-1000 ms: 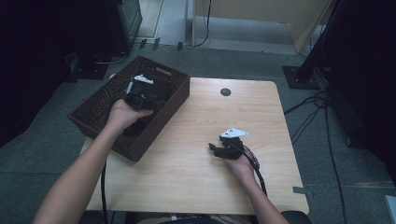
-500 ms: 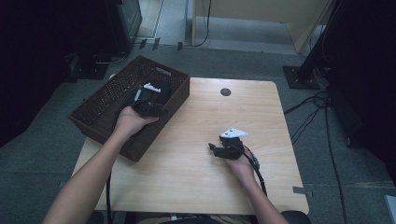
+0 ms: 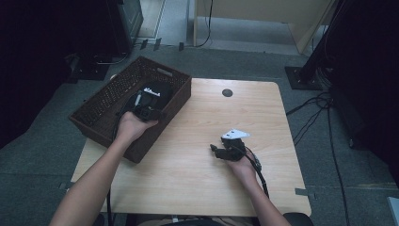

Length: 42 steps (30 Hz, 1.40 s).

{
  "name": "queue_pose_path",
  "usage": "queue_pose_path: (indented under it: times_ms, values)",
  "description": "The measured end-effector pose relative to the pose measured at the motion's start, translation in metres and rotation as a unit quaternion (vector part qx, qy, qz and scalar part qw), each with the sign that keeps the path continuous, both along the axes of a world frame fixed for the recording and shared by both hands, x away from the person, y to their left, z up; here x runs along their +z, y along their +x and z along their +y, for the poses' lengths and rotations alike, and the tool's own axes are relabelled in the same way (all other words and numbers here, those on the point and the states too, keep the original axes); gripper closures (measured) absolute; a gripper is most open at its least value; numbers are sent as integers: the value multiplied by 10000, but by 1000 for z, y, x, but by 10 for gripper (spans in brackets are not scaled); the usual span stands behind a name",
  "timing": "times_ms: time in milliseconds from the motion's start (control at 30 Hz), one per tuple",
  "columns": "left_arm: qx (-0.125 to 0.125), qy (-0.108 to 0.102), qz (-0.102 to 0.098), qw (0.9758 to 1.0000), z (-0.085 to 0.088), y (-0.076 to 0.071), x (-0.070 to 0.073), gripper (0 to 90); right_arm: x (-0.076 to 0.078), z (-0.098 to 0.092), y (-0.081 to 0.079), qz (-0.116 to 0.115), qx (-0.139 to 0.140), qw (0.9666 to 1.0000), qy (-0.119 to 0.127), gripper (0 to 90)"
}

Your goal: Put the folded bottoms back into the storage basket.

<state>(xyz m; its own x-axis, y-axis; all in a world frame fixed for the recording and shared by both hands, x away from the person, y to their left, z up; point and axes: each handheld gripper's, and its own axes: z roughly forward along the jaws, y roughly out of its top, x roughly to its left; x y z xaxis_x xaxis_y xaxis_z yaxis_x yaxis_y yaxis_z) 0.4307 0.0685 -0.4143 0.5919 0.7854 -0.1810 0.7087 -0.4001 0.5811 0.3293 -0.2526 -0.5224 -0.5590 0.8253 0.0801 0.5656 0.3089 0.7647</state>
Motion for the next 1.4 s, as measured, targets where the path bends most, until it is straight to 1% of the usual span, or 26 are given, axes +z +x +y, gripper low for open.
queue_pose_path:
  times_ms: [100,167,233,333,400,467,533,600,733,833,867,1000,1033,1100,1167,1233,1267,1300,1333,1367,1400]
  values:
    - [18,-28,0,10000,1,-1,0,779,0,0,0,-20,13,10000,-19,400]
    - [34,0,-27,10000,1,-2,0,784,0,0,0,-31,16,10000,-21,401]
    - [105,-33,-1,9999,0,-3,0,787,0,0,0,-28,15,10000,-19,400]
    - [287,-139,65,9995,0,-8,-1,785,0,1,0,-15,6,10000,-12,401]
    - [438,-148,31,9989,0,-13,-1,785,0,1,0,-23,7,10000,-29,400]
    - [567,-203,47,9982,3,-13,-1,785,0,1,1,-35,20,10000,-46,400]
    - [747,-237,70,9969,5,-11,-2,784,0,1,0,-34,24,10000,-46,399]
    - [849,-202,42,9962,5,-9,-2,783,0,2,0,-30,43,10000,-50,399]
    - [1049,-194,62,9943,8,0,-1,782,0,1,-1,-23,59,10000,-38,399]
    - [1241,-137,21,9922,10,9,-1,782,0,1,0,-30,60,10000,-28,399]
    - [1334,-156,29,9909,11,11,-1,782,0,1,0,-29,63,10000,-25,399]
    - [1578,-165,14,9873,16,21,-1,781,0,0,0,-20,76,10000,-17,400]
    - [1605,-173,20,9869,18,22,-1,781,0,0,0,-23,72,10000,-21,400]
    - [1670,-105,-25,9859,21,24,0,781,0,0,-1,-17,62,10000,-21,400]
    - [1757,-41,-60,9844,26,27,0,783,0,0,-1,-27,44,10000,-11,400]
    - [1890,-32,-58,9820,34,30,0,782,0,-1,-1,-17,50,10000,0,400]
    - [1934,-20,-51,9811,38,32,0,782,0,-2,-2,-11,43,10000,1,400]
    - [2026,-53,-39,9792,42,33,0,781,0,-2,-2,-12,34,10000,1,400]
    - [2085,-70,-23,9780,45,35,0,780,0,-3,-2,-10,21,10000,6,400]
    - [2126,-82,-13,9771,47,37,0,778,0,-3,-2,-1,9,10000,10,400]
    - [2108,-104,5,9775,48,38,0,771,0,-3,-2,-13,14,10000,3,399]
